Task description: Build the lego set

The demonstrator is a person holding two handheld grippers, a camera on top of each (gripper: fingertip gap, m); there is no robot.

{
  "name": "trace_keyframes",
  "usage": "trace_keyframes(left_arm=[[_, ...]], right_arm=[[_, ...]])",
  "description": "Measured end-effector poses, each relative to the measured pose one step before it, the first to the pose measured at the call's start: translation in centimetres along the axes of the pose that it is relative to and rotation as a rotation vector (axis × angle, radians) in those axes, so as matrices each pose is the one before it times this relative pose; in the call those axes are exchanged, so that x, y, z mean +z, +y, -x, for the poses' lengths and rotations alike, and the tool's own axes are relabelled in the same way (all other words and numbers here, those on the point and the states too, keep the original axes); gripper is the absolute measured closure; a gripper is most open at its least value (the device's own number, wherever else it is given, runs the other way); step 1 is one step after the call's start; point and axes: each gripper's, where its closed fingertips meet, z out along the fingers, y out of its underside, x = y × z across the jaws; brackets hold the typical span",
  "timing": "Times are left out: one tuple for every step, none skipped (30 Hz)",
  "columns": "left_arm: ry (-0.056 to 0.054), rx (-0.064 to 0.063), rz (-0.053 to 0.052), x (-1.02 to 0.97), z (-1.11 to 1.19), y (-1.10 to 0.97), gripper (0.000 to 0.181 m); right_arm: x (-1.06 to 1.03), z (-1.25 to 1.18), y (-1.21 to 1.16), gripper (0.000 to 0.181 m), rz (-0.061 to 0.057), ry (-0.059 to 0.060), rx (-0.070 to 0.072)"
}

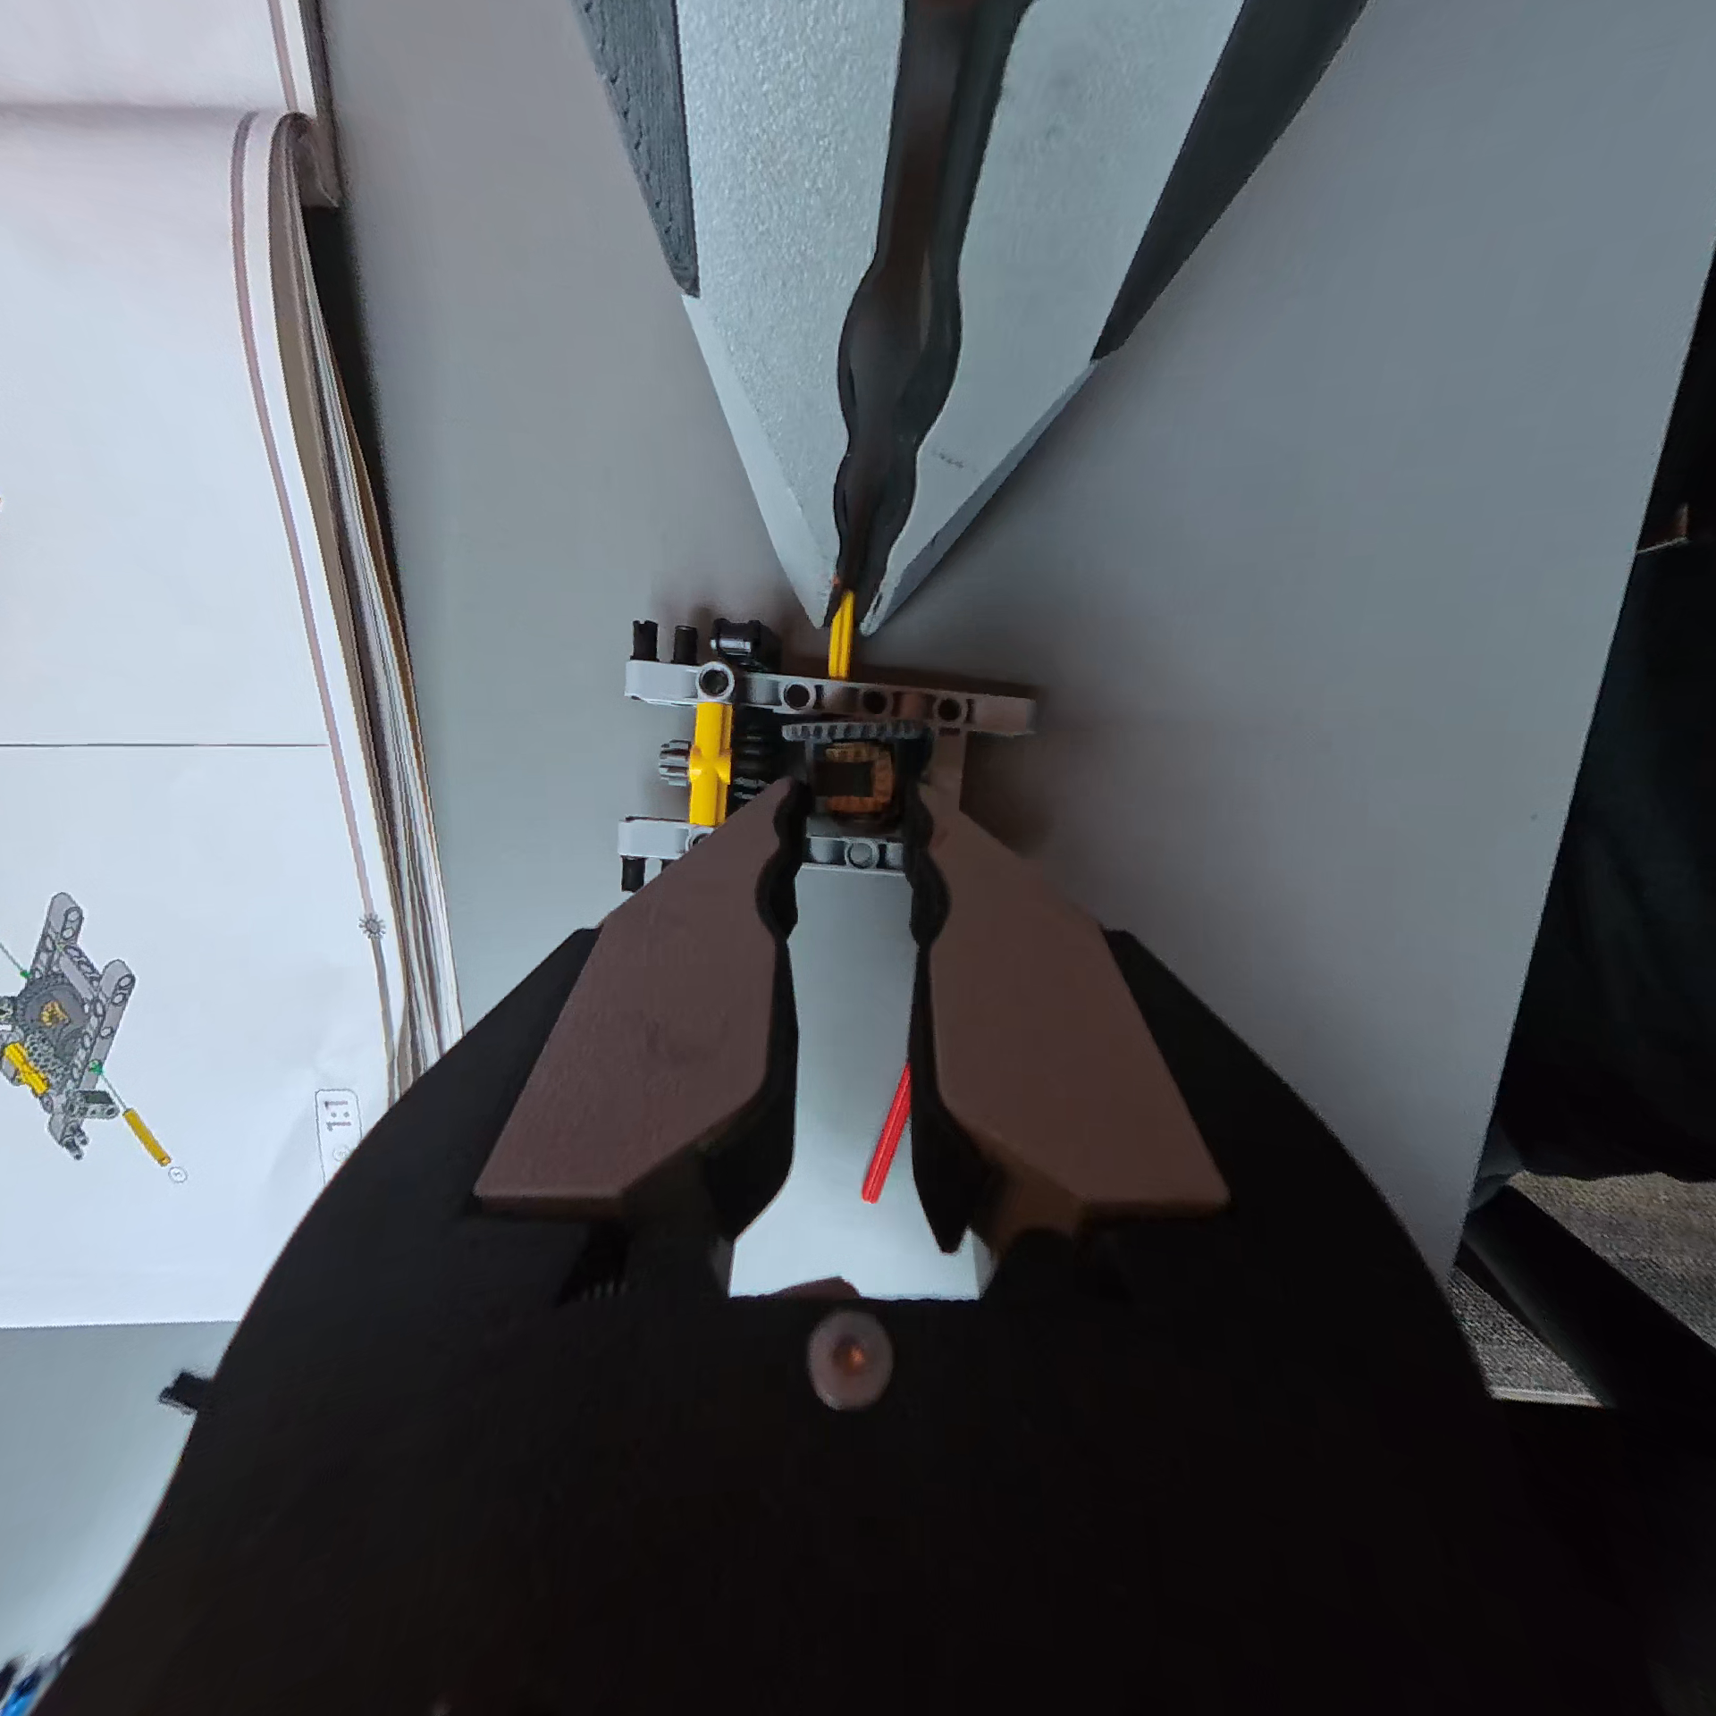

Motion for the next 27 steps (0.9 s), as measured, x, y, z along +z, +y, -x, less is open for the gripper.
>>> trace_keyframes(left_arm=[[0.0047, -0.0009, 0.003, 0.022, 0.01, -0.031, 0.164], [0.0048, -0.0024, 0.0054, 0.017, 0.026, 0.023, 0.164], [0.0002, -0.0004, 0.0055, 0.038, 0.086, 0.023, 0.164], [-0.0001, -0.0008, 0.0042, 0.021, 0.101, -0.011, 0.164], [0.0011, -0.0012, 0.004, -0.001, 0.076, -0.038, 0.164], [-0.0009, 0.0012, 0.0044, 0.011, 0.116, -0.017, 0.164], [0.0042, 0.0026, 0.0006, 0.014, 0.048, -0.011, 0.164], [0.008, -0.002, -0.0051, 0.007, 0.027, -0.029, 0.164], [0.0112, -0.0095, -0.0063, 0.004, 0.007, 0.0, 0.164], [0.0095, -0.0094, -0.0061, -0.016, 0.002, 0.014, 0.164], [0.0038, -0.0041, -0.0042, -0.015, -0.011, 0.04, 0.164], [-0.0008, -0.0008, -0.0066, 0.009, 0.019, -0.006, 0.164], [-0.0005, -0.0017, -0.0062, 0.011, 0.002, -0.013, 0.164], [0.0011, -0.0041, -0.0054, 0.012, -0.006, -0.021, 0.164], [0.0013, -0.0032, -0.0057, -0.006, -0.014, -0.004, 0.164], [0.0005, -0.0017, -0.0063, 0.003, 0.003, 0.0, 0.164], [0.0006, -0.0029, -0.005, -0.009, 0.003, 0.022, 0.164], [0.0006, -0.0027, -0.002, -0.028, -0.006, 0.036, 0.164], [-0.0008, 0.0007, 0.0007, -0.01, 0.001, 0.047, 0.164], [-0.0016, 0.0021, 0.0004, -0.01, 0.007, 0.024, 0.164], [-0.0006, 0.001, 0.0014, -0.002, 0.001, 0.004, 0.164], [-0.0006, 0.0027, 0.0019, 0.003, -0.001, -0.005, 0.164], [-0.0002, 0.0034, 0.0017, 0.007, 0.002, -0.015, 0.164], [0.0, 0.0009, 0.0008, 0.007, 0.031, -0.018, 0.164], [0.0016, -0.0003, -0.0008, 0.019, 0.015, -0.021, 0.164], [0.0026, -0.0009, -0.0011, 0.004, 0.012, -0.014, 0.164], [0.0023, -0.0022, -0.0015, 0.002, 0.012, -0.008, 0.164]], right_arm=[[-0.036, -0.002, -0.042, 0.18, -0.0038, -0.0007, 0.0033], [-0.022, -0.022, -0.05, 0.18, -0.0048, 0.0004, 0.0024], [0.01, -0.066, -0.003, 0.18, -0.0005, 0.0022, 0.0013], [0.032, -0.078, 0.055, 0.18, 0.0047, 0.003, -0.0005], [0.023, -0.103, 0.056, 0.18, 0.0048, 0.0054, -0.0036], [0.017, -0.119, 0.031, 0.18, 0.0024, 0.0072, -0.002], [0.007, -0.065, 0.01, 0.18, 0.0009, 0.0032, 0.0027], [0.005, -0.03, -0.03, 0.18, -0.0018, 0.0007, 0.0059], [0.005, -0.03, -0.049, 0.18, -0.0029, 0.0002, 0.007], [0.016, -0.012, -0.036, 0.18, -0.001, -0.0009, 0.0049], [0.012, -0.003, -0.071, 0.18, -0.0032, -0.0014, 0.0], [0.02, 0.015, -0.063, 0.179, -0.0037, -0.0017, -0.003], [0.007, 0.0, 0.0, 0.172, 0.0003, -0.0018, -0.0011], [-0.011, 0.009, 0.049, 0.165, 0.002, -0.003, 0.0008], [-0.053, 0.061, 0.032, 0.16, -0.0018, -0.0072, 0.0015], [-0.097, -0.036, 0.043, 0.157, -0.0032, -0.0013, 0.0048], [-0.145, -0.168, 0.035, 0.15, -0.0041, 0.0064, 0.0088], [-0.185, -0.154, -0.048, 0.141, -0.0099, 0.0036, 0.012], [-0.194, -0.142, -0.161, 0.131, -0.0156, 0.0015, 0.0178], [-0.146, -0.149, -0.272, 0.123, -0.0186, 0.0011, 0.0199], [-0.056, -0.093, -0.292, 0.114, -0.0151, -0.001, 0.0168], [0.065, -0.025, -0.243, 0.103, -0.0073, -0.0045, 0.011], [0.195, -0.008, -0.209, 0.094, -0.0011, -0.0039, 0.0061], [0.282, 0.019, -0.159, 0.091, 0.003, -0.0041, 0.0033], [0.366, 0.119, -0.085, 0.087, 0.007, -0.0073, 0.001], [0.39, 0.186, 0.074, 0.083, 0.0142, -0.0108, -0.0026], [0.36, 0.14, 0.232, 0.081, 0.021, -0.0067, -0.0049]])
